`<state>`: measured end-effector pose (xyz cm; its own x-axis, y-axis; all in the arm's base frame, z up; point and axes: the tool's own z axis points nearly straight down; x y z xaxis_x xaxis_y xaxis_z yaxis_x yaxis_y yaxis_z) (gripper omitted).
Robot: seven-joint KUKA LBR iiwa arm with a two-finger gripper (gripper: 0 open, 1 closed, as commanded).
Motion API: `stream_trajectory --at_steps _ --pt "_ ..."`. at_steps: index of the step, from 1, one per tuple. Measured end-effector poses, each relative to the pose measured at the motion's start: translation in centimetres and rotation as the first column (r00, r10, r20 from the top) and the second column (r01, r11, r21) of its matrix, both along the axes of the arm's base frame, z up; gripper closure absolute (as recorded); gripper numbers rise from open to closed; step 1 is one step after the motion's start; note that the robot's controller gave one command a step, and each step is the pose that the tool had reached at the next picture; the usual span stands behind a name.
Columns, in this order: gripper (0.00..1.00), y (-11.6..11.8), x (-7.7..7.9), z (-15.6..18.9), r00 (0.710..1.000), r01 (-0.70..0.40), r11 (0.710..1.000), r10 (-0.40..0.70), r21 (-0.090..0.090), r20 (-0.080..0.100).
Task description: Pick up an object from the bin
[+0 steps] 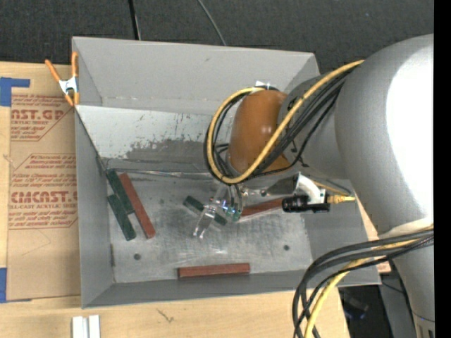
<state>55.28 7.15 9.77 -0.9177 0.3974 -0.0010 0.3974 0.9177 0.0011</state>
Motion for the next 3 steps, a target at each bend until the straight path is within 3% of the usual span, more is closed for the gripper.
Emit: stream_trajectory --at_steps 1,3 --pt "1.0 2.85 0.17 -2.4 0.975 0.223 0.975 -0.223 0.005 -0.004" --pt "1.0 2.89 0.17 -2.19 0.975 0.222 0.975 -0.222 0.004 -0.003"
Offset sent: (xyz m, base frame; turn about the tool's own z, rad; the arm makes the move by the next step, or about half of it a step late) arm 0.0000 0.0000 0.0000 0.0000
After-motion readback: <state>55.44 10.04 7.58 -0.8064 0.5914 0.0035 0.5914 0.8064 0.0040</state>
